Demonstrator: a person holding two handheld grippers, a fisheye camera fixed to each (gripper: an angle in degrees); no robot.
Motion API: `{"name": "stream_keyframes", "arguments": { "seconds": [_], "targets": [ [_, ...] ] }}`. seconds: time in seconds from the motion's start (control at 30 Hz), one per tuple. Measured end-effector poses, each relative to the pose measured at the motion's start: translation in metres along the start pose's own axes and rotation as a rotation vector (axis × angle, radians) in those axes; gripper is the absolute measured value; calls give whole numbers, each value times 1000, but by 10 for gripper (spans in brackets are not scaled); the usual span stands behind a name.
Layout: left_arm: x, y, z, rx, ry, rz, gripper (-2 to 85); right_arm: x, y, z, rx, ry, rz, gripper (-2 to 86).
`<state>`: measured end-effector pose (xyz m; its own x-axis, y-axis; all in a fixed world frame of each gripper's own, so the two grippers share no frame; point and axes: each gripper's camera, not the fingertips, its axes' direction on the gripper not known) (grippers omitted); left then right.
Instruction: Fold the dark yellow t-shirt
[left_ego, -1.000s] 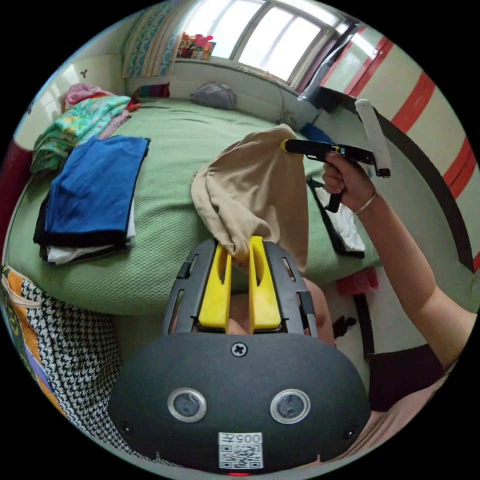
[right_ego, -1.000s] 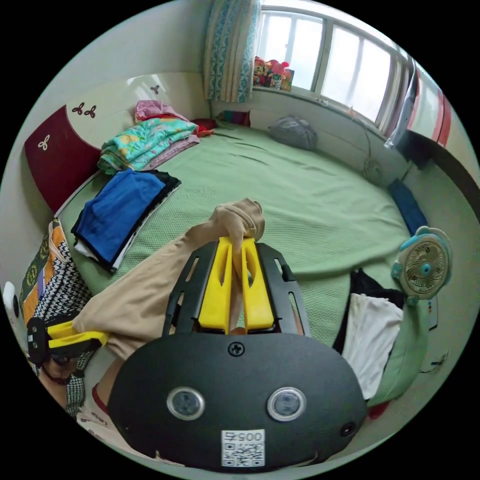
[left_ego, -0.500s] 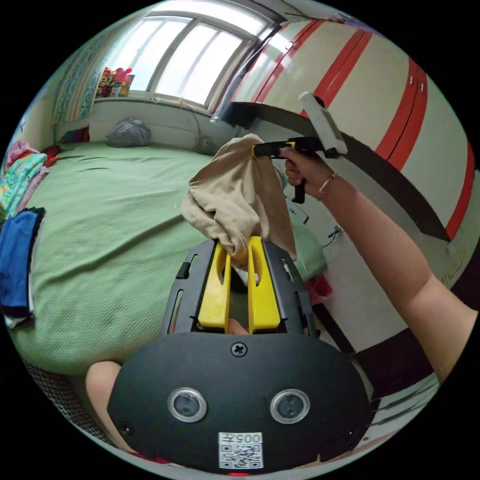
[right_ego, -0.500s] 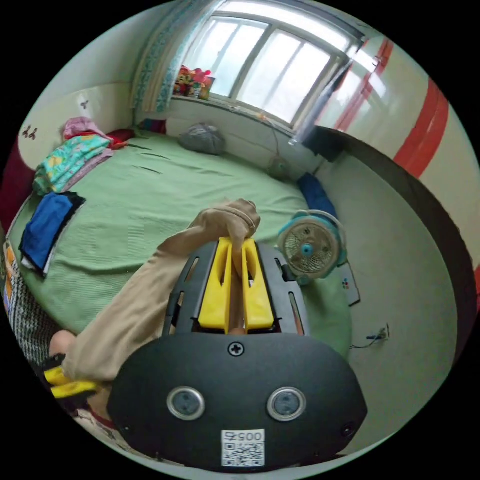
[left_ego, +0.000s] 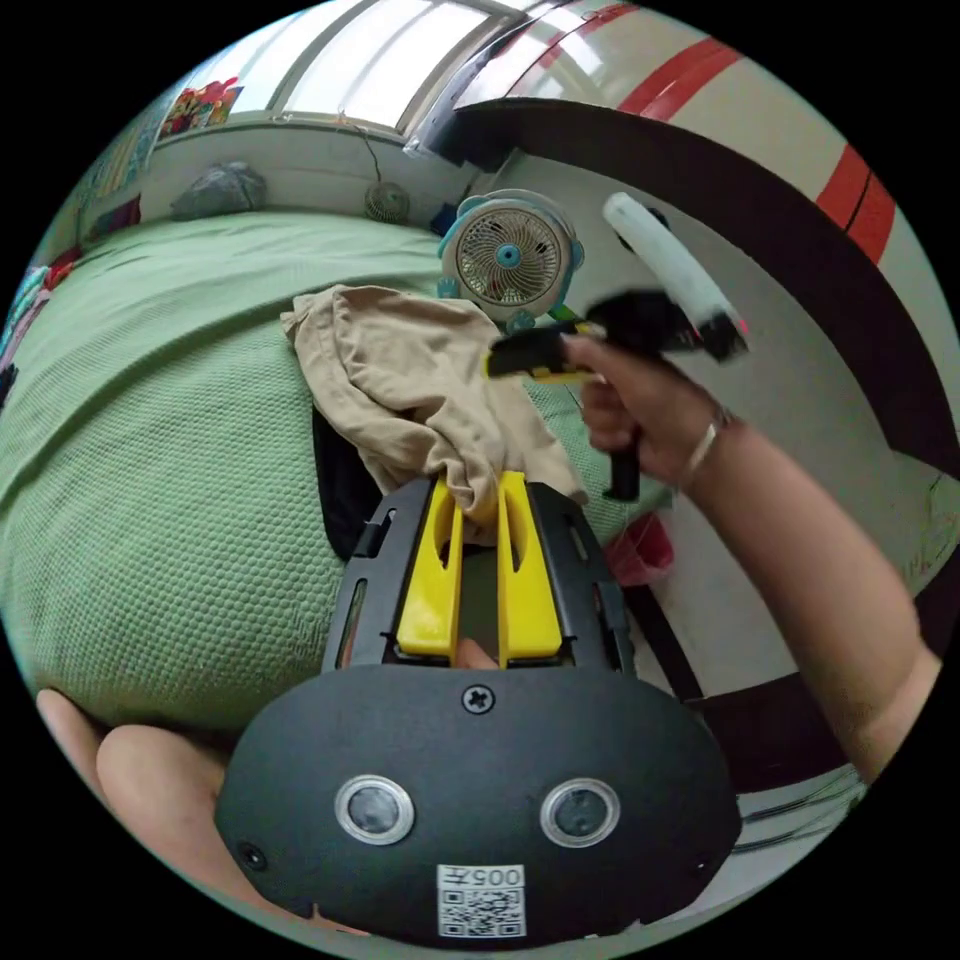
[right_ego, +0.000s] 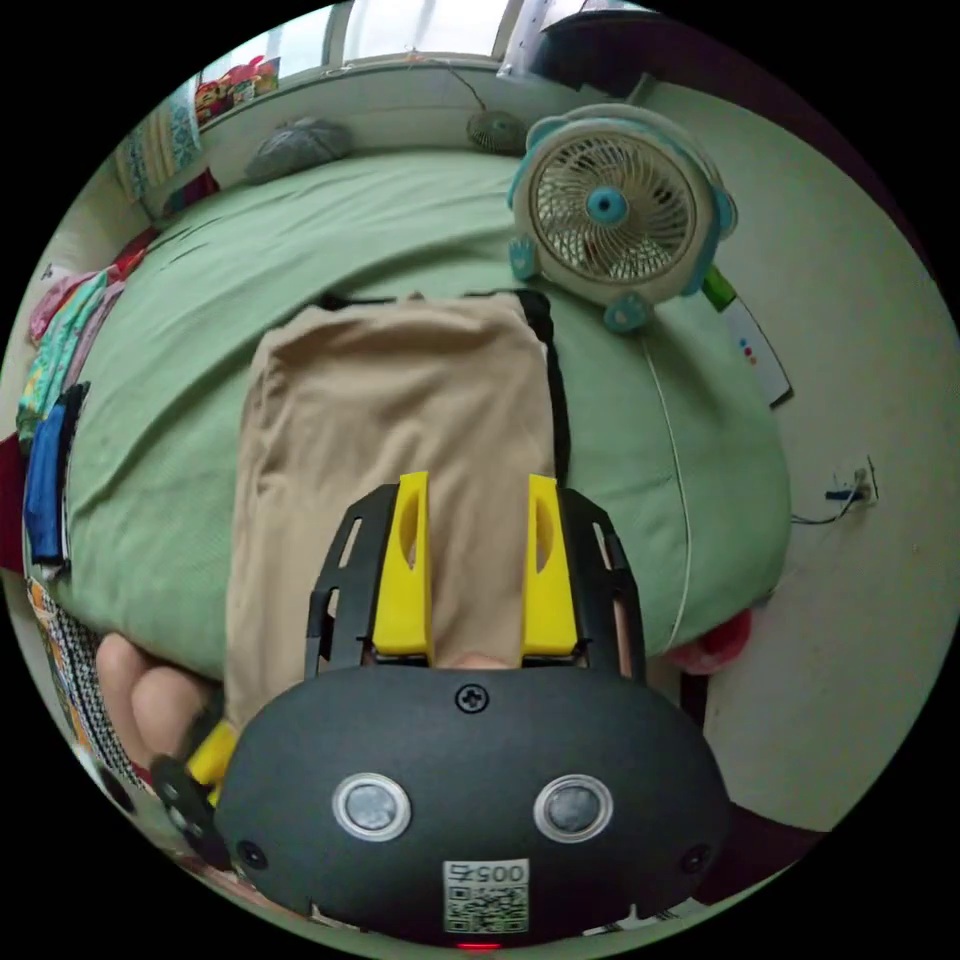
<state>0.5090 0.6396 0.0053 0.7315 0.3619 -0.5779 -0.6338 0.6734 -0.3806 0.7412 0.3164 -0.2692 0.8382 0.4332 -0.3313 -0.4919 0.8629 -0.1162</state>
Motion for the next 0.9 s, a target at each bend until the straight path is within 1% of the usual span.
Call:
{"name": "stream_keyframes", "arguments": {
  "seconds": [0.07,0.17,0.27,0.3,0.33,0.4,0.5,0.63,0.7,0.73,0.8,0.9],
  "targets": [
    [-2,-1,3,-11,25,-16,63,19,17,7,-30,-26,31,119],
    [4,0,8,-18,-1,-13,63,38,39,21,-89,-59,47,111],
    [7,1,10,-32,6,-43,63,35,46,37,-157,13,24,71],
    [7,1,10,-37,12,-54,63,30,46,39,-161,21,-1,30],
    [8,0,9,-40,13,-72,63,26,45,38,-158,31,-19,10],
    [9,0,5,-42,6,-78,63,13,42,31,-143,120,-84,-9],
    [4,6,0,-74,38,-99,62,13,47,28,-136,197,-90,-13],
    [-2,26,-12,-187,17,-92,51,15,54,58,-158,156,-33,-12],
    [-6,34,-28,-188,11,-67,44,14,58,64,-144,157,42,-6],
    [-10,38,-41,-184,-35,-46,29,13,58,62,-151,157,59,-3],
    [-19,42,-65,-166,-95,-7,11,6,59,45,-195,167,119,29],
    [-43,44,-110,-119,-183,48,-2,-25,64,7,-83,110,92,37]
  ]
}}
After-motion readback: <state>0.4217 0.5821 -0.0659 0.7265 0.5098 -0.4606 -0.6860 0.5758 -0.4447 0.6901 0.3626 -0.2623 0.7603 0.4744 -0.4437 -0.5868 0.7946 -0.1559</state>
